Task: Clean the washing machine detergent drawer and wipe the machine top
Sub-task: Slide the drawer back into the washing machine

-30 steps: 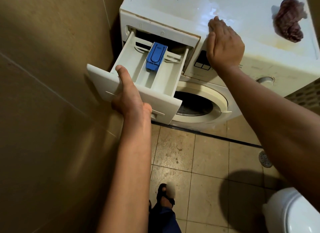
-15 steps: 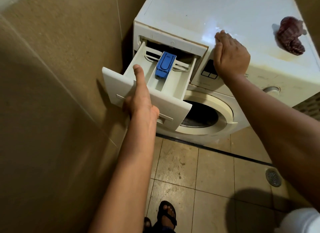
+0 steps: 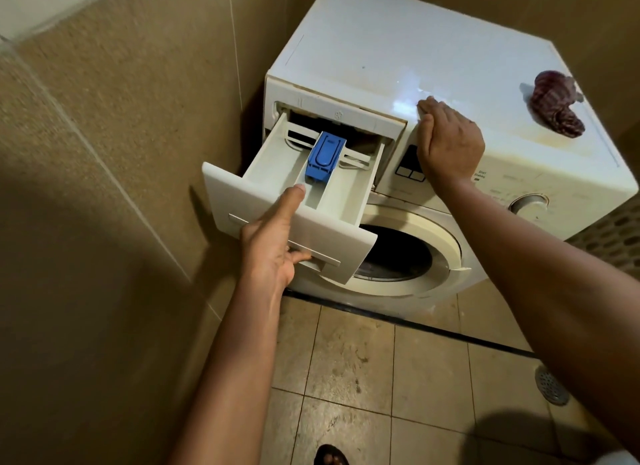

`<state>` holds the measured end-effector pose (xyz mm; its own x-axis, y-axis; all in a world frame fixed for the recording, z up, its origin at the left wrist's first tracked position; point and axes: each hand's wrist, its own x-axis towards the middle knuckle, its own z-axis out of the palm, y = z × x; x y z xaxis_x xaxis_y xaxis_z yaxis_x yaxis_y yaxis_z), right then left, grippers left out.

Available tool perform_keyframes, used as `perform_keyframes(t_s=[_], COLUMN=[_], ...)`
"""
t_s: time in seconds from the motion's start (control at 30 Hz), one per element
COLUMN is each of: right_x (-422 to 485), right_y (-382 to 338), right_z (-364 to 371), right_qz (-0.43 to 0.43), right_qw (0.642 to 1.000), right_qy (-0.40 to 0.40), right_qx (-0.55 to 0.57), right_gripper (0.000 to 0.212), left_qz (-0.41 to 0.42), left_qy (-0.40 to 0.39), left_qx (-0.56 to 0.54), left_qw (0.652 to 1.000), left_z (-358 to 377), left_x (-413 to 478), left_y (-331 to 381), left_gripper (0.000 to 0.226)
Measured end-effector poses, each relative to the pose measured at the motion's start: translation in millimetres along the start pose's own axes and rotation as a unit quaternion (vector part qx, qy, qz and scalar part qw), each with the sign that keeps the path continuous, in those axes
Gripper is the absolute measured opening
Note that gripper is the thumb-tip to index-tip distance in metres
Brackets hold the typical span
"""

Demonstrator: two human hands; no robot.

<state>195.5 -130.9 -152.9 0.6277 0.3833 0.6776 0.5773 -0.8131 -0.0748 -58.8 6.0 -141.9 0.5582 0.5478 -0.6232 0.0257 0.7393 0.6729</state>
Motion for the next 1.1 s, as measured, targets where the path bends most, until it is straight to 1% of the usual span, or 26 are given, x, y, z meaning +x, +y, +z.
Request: perform_keyframes(t_s=[0.27,0.47,0.6,0.77,1.1], right_x=[-2.1,-1.9,-1.6,-1.5,0.0], right_y=[2.4,1.4,0.8,0.8,1.7], right_z=[3.9,3.1,3.0,1.5,2.5], right_qz=[-0.001,0.002,0.006,0.001,0.000], right_qw=[1.000,1.000,1.000,1.000,1.000], right_qy=[0.002,0.004,-0.004,-0.003,-0.003], right_qx=[-0.002,0.010,0.011,0.013,0.013], right_gripper=[0.041,0.040,0.041,0.042,0.041], left_qz=[0.032,0.021,0.023,0.039,0.032], left_qy=[-0.005,-0.024,-0.028,-0.005,0.009], left_qx=[-0.016,-0.030,-0.034,-0.029,-0.032], left_qw=[0.999,0.999,0.999,0.999,0.999], left_z=[1.4,1.8,1.5,0.9,0.2], left_x=[2.9,-1.4,-2.2,-1.3,2.5], left_y=[-4.9,-6.0,-4.4,-7.4,-12.0], left_gripper=[0.023,0.016,0.019,0.024,0.031])
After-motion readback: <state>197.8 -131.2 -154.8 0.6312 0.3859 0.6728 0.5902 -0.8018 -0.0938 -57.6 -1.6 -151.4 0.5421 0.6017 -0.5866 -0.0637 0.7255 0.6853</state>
